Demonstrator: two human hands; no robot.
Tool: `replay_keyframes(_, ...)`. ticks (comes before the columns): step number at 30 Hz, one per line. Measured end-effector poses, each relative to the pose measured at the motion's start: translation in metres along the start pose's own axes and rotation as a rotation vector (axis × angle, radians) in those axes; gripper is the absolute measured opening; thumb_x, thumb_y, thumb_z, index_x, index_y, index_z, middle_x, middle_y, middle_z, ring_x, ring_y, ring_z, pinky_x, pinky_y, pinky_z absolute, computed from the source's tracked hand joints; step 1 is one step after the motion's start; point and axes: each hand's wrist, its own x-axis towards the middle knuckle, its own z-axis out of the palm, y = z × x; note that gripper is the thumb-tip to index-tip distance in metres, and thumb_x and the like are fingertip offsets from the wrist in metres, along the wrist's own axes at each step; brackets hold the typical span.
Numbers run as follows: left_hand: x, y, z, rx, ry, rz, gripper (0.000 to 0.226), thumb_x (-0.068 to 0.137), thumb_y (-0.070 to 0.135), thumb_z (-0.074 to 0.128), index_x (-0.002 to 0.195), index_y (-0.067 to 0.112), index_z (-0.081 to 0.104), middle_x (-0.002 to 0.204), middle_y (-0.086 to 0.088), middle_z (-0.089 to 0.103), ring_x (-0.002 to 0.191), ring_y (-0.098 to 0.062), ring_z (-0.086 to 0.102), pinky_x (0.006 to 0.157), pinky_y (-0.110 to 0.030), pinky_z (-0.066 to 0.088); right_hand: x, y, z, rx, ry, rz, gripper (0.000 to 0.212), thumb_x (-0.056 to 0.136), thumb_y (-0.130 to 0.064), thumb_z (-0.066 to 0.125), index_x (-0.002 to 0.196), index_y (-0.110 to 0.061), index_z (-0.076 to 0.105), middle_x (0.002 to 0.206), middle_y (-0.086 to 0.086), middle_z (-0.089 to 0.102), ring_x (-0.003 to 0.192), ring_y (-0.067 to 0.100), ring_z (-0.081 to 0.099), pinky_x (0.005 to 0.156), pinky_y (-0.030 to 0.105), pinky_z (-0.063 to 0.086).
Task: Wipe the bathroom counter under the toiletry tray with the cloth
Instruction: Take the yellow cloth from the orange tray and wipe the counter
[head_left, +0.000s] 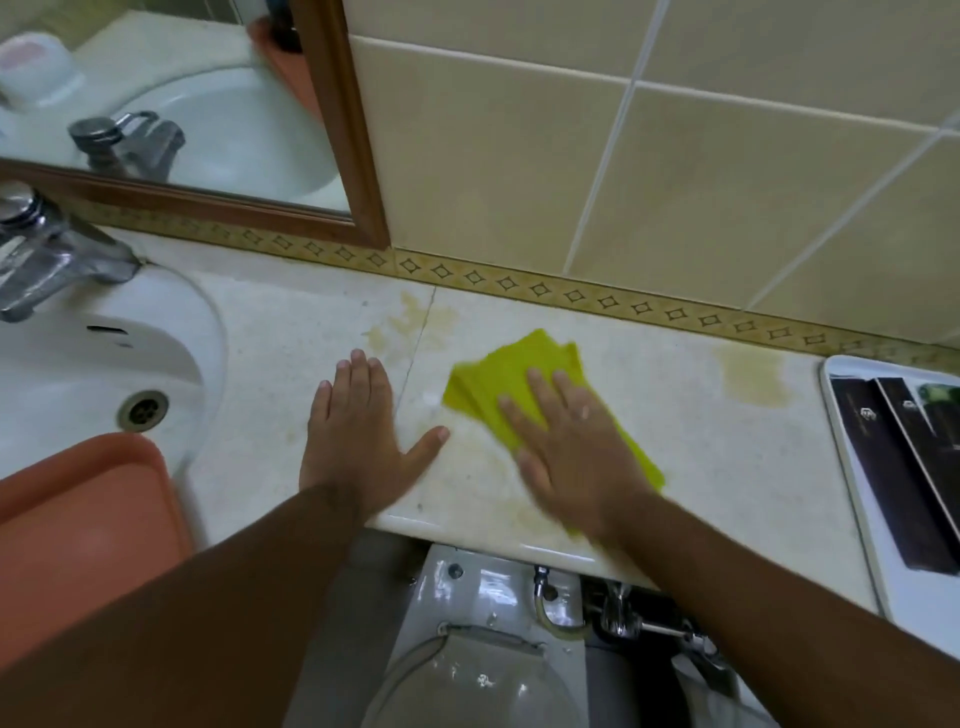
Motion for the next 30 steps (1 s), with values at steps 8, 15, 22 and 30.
replay_keyframes(8,0.002,-0.001,0.001,-0.013,0.000,0.009,0.111,0.080,0.086,0.013,0.155,0.005,0.013,0.164,-0.017,0.012,0.151,-0.031,0.012,0.122,-0.047,0.015,-0.035,0.095,-0.016,0.055,0.047,0.331,0.060,0.088,-0.048,0.031,0.137,-0.023,0.055,0.150,0.020,0.042,0.133,0.044,0.040,0.104,0.052,0.038)
replay_keyframes(15,0.000,-0.001,-0.004,-0.017,-0.025,0.019,0.111,0.080,0.084,0.016,0.155,0.002,0.011,0.164,-0.018,0.010,0.151,-0.031,0.010,0.122,-0.048,0.013,-0.034,-0.015,0.004,0.026,0.000,0.004,0.062,0.095,-0.046,0.035,0.155,-0.037,0.020,0.164,0.014,0.016,0.148,0.044,0.018,0.117,0.056,0.020)
replay_keyframes(22,0.000,-0.001,-0.002,-0.023,-0.009,0.020,0.110,0.081,0.084,0.013,0.155,0.004,0.011,0.164,-0.017,0.009,0.152,-0.031,0.009,0.122,-0.047,0.012,-0.072,0.109,-0.002,0.061,-0.019,0.352,0.056,0.099,-0.049,0.023,0.154,-0.043,0.012,0.166,0.011,0.009,0.150,0.039,0.009,0.118,0.052,0.017)
replay_keyframes(30,0.013,-0.024,-0.016,-0.065,-0.110,0.117,0.086,0.092,0.059,0.014,0.156,0.005,-0.002,0.165,-0.015,-0.008,0.152,-0.030,-0.009,0.122,-0.043,-0.006,-0.039,-0.036,-0.001,0.021,-0.013,-0.150,0.059,0.094,-0.046,0.034,0.152,-0.041,0.025,0.163,0.013,0.022,0.147,0.043,0.024,0.117,0.056,0.022)
